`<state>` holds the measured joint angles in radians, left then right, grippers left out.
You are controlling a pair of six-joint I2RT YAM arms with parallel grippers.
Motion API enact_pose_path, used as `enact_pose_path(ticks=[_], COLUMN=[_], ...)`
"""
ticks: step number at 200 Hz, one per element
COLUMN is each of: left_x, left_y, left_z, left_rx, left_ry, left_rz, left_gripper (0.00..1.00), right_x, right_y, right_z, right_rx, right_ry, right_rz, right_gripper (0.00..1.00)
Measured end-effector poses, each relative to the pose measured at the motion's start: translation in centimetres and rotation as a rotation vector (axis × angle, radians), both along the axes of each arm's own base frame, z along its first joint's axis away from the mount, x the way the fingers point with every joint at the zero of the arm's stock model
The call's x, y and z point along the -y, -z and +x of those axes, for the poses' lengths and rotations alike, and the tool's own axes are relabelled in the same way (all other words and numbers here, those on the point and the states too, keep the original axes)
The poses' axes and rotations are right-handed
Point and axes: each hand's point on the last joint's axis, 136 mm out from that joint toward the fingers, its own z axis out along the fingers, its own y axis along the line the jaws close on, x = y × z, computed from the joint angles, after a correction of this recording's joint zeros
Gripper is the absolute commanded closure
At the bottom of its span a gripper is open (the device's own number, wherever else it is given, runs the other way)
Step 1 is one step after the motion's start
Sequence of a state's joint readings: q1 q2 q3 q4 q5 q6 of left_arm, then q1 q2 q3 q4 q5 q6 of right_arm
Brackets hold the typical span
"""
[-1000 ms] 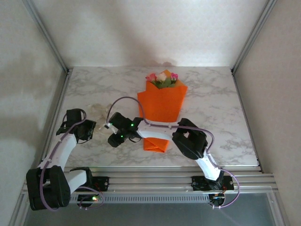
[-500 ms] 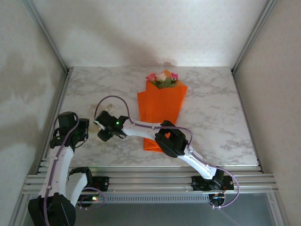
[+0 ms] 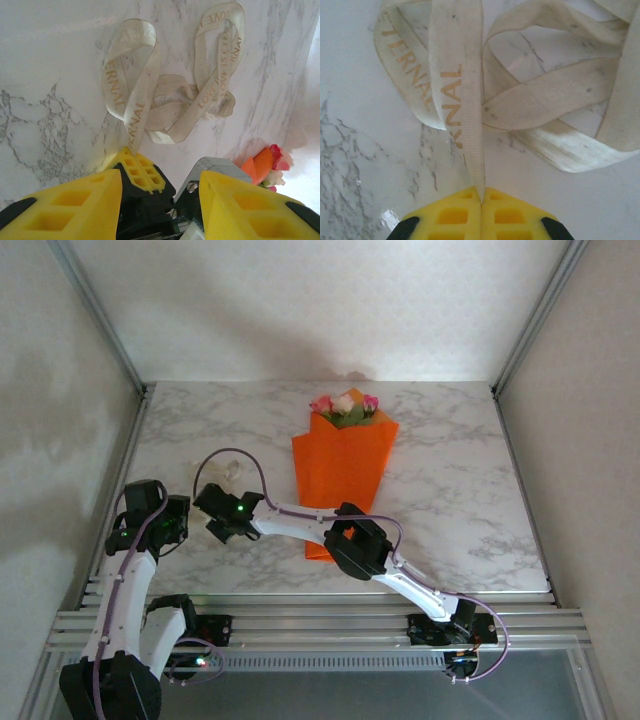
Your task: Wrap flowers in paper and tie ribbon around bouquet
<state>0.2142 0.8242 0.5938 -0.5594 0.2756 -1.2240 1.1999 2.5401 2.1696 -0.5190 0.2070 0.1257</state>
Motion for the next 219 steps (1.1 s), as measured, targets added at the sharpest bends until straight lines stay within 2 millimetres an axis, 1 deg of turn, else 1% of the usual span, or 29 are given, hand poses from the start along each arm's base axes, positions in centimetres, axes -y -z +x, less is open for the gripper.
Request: enact_pose_path(ticks=[16, 23, 29, 45, 57, 68, 70, 74, 77, 80, 85, 89, 91, 94, 98, 102, 108, 116, 117, 129, 133, 134, 141, 150, 151, 169, 180, 191, 219], left_x=[0.0, 0.0, -0.1, -0.1, 0.1, 0.4, 0.5, 0.7, 0.9, 1.1, 1.4, 1.8, 2.0, 2.3, 2.6, 3.2, 3.9, 4.9, 5.0, 6.4, 6.7, 6.9, 7.4, 8.2, 8.3, 9.3, 9.8, 10.3, 11.4], left_y=[-0.3, -0.3, -0.4, -0.3, -0.1, 0.1, 0.1, 0.2, 0.3, 0.4, 0.5, 0.6, 0.6, 0.7, 0.8, 1.0, 1.2, 1.6, 1.7, 2.3, 2.5, 2.7, 3.1, 3.7, 3.7, 4.6, 5.0, 5.6, 6.0], left_z=[0.1, 0.2, 0.2, 0.5, 0.8, 1.3, 1.4, 1.6, 1.7, 1.8, 2.0, 2.3, 2.4, 2.6, 2.8, 3.1, 3.4, 4.0, 4.1, 4.9, 5.1, 5.3, 5.7, 6.3, 6.4, 7.7, 8.7, 9.8, 12.5], left_rx=[0.006, 0.008, 0.011, 0.011, 0.007, 0.006, 0.007, 0.007, 0.006, 0.006, 0.005, 0.004, 0.006, 0.006, 0.003, 0.002, -0.003, -0.011, -0.012, -0.028, -0.033, -0.035, -0.044, -0.058, -0.058, -0.073, -0.080, -0.092, -0.104], left_ry=[0.001, 0.001, 0.003, 0.005, 0.009, 0.021, 0.024, 0.033, 0.038, 0.045, 0.054, 0.065, 0.069, 0.080, 0.084, 0.102, 0.120, 0.148, 0.150, 0.186, 0.193, 0.198, 0.212, 0.228, 0.230, 0.250, 0.260, 0.273, 0.333], left_rz=[0.002, 0.003, 0.005, 0.005, 0.001, -0.002, -0.003, -0.004, -0.007, -0.007, -0.012, -0.014, -0.019, -0.020, -0.024, -0.029, -0.036, -0.043, -0.044, -0.053, -0.057, -0.057, -0.060, -0.064, -0.064, -0.068, -0.070, -0.067, -0.036], left_gripper=[0.52, 0.50, 0.49, 0.45, 0.42, 0.39, 0.39, 0.38, 0.38, 0.36, 0.34, 0.34, 0.33, 0.33, 0.33, 0.33, 0.32, 0.32, 0.32, 0.32, 0.31, 0.31, 0.31, 0.31, 0.31, 0.30, 0.30, 0.30, 0.28], right_x=[1.7, 2.3, 3.0, 5.0, 7.3, 10.3, 10.7, 12.3, 13.0, 14.4, 15.8, 17.7, 17.9, 19.6, 20.5, 22.4, 24.6, 27.1, 27.8, 31.8, 32.9, 33.6, 36.0, 38.7, 39.4, 44.4, 46.4, 47.8, 48.8], right_y=[-1.0, -1.9, -3.5, -9.3, -14.9, -20.7, -21.4, -23.6, -24.5, -26.2, -27.6, -29.3, -29.4, -30.7, -31.2, -32.2, -33.0, -33.3, -33.2, -32.8, -32.4, -32.2, -31.5, -30.4, -30.1, -28.0, -26.9, -26.0, -24.2], right_z=[0.0, 0.2, 0.5, 2.0, 3.4, 4.9, 5.0, 5.7, 5.9, 6.2, 6.6, 7.1, 7.1, 7.4, 7.6, 7.9, 8.3, 8.6, 8.7, 9.3, 9.5, 9.6, 10.0, 10.4, 10.5, 10.7, 10.4, 10.1, 9.7], right_rx=[0.011, 0.019, 0.033, 0.086, 0.140, 0.207, 0.215, 0.243, 0.254, 0.276, 0.296, 0.320, 0.322, 0.341, 0.350, 0.367, 0.385, 0.399, 0.401, 0.409, 0.406, 0.406, 0.399, 0.385, 0.380, 0.347, 0.322, 0.296, 0.247], right_ry=[0.000, 0.000, 0.004, 0.031, 0.064, 0.115, 0.121, 0.147, 0.155, 0.177, 0.201, 0.232, 0.235, 0.262, 0.278, 0.307, 0.344, 0.388, 0.401, 0.478, 0.501, 0.517, 0.574, 0.643, 0.659, 0.801, 0.860, 0.906, 0.954], right_rz=[-0.023, -0.023, -0.014, 0.050, 0.129, 0.211, 0.223, 0.258, 0.271, 0.295, 0.317, 0.341, 0.344, 0.361, 0.369, 0.381, 0.389, 0.385, 0.382, 0.358, 0.347, 0.342, 0.322, 0.293, 0.286, 0.239, 0.224, 0.215, 0.204], right_gripper=[1.00, 1.00, 1.00, 1.00, 1.00, 1.00, 1.00, 1.00, 1.00, 1.00, 1.00, 1.00, 1.00, 1.00, 1.00, 1.00, 1.00, 1.00, 1.00, 1.00, 1.00, 1.00, 1.00, 1.00, 1.00, 1.00, 1.00, 1.00, 1.00])
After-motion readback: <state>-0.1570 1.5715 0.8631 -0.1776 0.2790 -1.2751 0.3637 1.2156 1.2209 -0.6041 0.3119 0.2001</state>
